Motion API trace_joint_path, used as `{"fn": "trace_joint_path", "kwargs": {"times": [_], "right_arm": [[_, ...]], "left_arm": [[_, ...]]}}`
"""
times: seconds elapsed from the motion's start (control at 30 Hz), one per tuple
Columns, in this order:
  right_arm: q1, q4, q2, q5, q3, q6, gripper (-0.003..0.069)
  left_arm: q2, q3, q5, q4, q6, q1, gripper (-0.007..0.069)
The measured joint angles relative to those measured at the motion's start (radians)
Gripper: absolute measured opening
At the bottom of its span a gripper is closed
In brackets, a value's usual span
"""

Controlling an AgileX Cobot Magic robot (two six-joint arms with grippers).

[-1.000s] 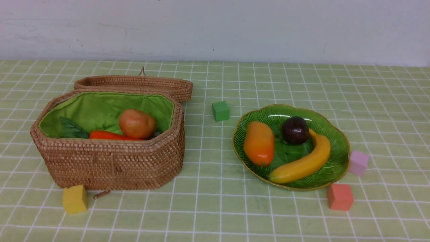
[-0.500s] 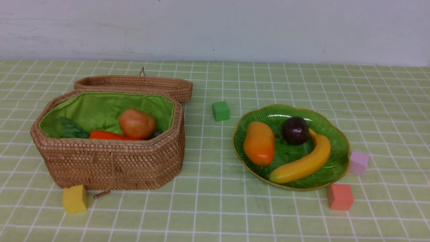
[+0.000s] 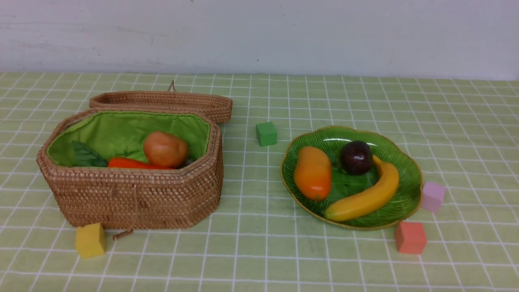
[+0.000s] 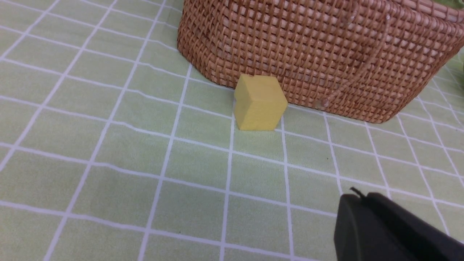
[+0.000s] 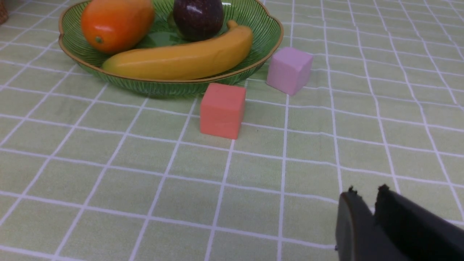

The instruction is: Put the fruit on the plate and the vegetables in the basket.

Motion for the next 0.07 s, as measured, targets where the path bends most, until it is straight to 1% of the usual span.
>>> {"fn": "trace_joint_path", "kwargs": {"times": [0.07], "right_arm": [[0.000, 0.000, 0.000, 0.000, 0.000, 0.000, 0.0098]], "left_arm": [[0.000, 0.000, 0.000, 0.000, 0.000, 0.000, 0.0000]]}}
